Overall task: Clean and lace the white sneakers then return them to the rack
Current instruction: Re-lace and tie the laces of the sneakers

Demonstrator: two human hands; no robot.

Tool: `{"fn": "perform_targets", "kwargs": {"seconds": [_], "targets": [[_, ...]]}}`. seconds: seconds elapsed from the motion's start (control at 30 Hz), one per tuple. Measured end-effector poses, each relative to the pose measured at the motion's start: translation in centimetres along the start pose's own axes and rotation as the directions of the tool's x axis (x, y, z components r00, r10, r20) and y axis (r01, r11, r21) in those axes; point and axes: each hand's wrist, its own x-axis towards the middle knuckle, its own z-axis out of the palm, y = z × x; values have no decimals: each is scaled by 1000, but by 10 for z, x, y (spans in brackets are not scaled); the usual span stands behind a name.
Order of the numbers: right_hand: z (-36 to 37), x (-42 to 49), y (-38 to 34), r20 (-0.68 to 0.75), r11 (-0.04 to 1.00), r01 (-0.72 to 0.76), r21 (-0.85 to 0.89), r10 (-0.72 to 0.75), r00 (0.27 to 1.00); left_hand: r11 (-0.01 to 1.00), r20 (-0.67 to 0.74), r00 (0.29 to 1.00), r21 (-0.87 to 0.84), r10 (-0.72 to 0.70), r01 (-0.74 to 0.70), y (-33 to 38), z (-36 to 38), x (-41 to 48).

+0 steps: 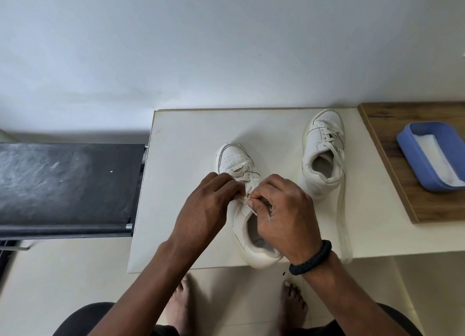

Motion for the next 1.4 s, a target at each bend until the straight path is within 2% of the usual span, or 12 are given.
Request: {"fn": "perform_targets", "kwargs": {"seconds": [0.17,0.33,0.47,0.6,0.97,1.2,1.4], "targets": [[2,2,4,-13,1000,1,11,-1,1000,998,-40,997,-34,-61,59,-4,-1,0],[3,3,6,4,1000,11,-5,-11,1000,997,-35,997,-57,-62,60,-4,-5,-1],[-2,5,11,53,996,83,18,-84,995,996,-34,997,-68,-64,61,-3,-4,-1],[-5,7,11,61,990,136,-35,-133,989,997,-26,998,-58,-55,53,-1,-6,-1],[10,8,17,59,997,39,65,-43,997,996,-8,996,-40,-86,85,5,-3,-3],[12,9,19,60,995,38,91,-43,997,987,-68,985,-54,-158,155,8,3,-3],[13,8,19,50,994,47,94,-52,997,991,-59,990,-26,-132,130,10,4,-3]]}}
